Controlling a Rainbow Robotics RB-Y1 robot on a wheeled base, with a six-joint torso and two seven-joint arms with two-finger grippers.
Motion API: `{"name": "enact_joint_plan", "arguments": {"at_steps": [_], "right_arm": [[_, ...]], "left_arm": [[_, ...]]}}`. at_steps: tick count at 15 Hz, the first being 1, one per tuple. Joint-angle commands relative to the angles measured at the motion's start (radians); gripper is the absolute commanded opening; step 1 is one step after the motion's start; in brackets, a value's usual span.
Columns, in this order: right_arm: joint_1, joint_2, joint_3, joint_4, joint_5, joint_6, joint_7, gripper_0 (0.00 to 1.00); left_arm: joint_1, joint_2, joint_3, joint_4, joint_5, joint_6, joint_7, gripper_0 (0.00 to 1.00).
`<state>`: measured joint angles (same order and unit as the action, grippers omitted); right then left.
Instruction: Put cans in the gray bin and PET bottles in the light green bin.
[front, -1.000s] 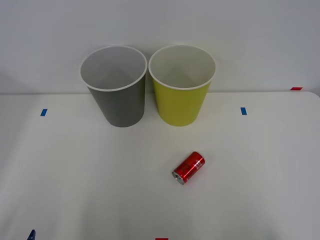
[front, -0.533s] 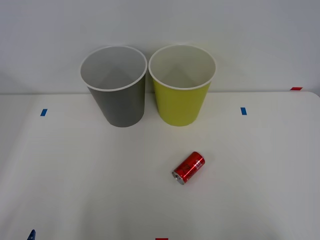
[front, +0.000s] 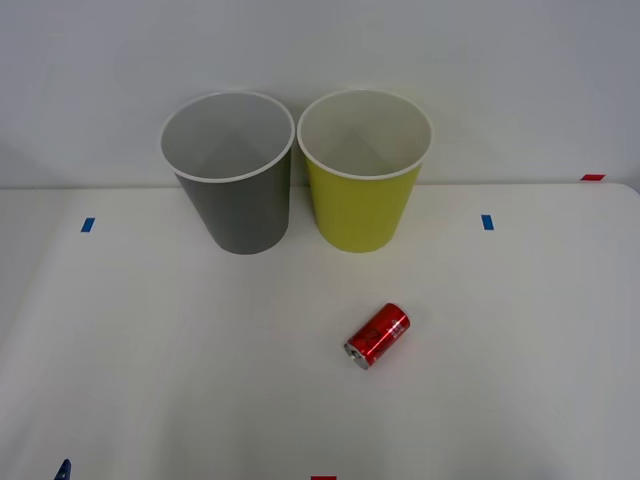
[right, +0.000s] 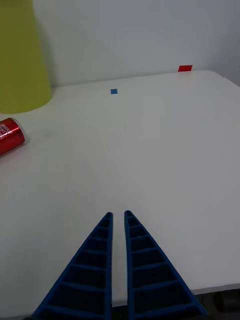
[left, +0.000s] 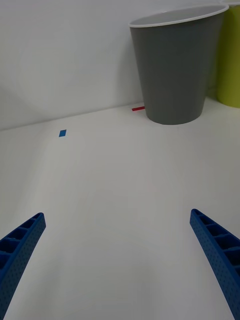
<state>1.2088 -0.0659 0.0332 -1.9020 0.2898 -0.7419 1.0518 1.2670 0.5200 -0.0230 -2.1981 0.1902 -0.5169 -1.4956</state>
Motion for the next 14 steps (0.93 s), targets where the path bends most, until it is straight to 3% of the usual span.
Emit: {"name": "enact_joint_plan", "arguments": {"at_steps": [1,7,14], "right_arm": [[-0.009,-0.028,0.025,-0.006,-0.103,-0.057,0.011,0.88],[-0.026,-0.101,0.022,-0.065,-0.112,-0.063,0.042,0.99],[-0.026,-0.103,-0.006,-0.342,-0.224,0.291,0.066,1.00]], "left_arm": [[0.000,0.000,0.000,0.000,0.000,0.000,0.000,1.00],[0.000,0.000,0.000,0.000,0.000,0.000,0.000,1.00],[0.000,0.000,0.000,0.000,0.000,0.000,0.000,1.00]]}}
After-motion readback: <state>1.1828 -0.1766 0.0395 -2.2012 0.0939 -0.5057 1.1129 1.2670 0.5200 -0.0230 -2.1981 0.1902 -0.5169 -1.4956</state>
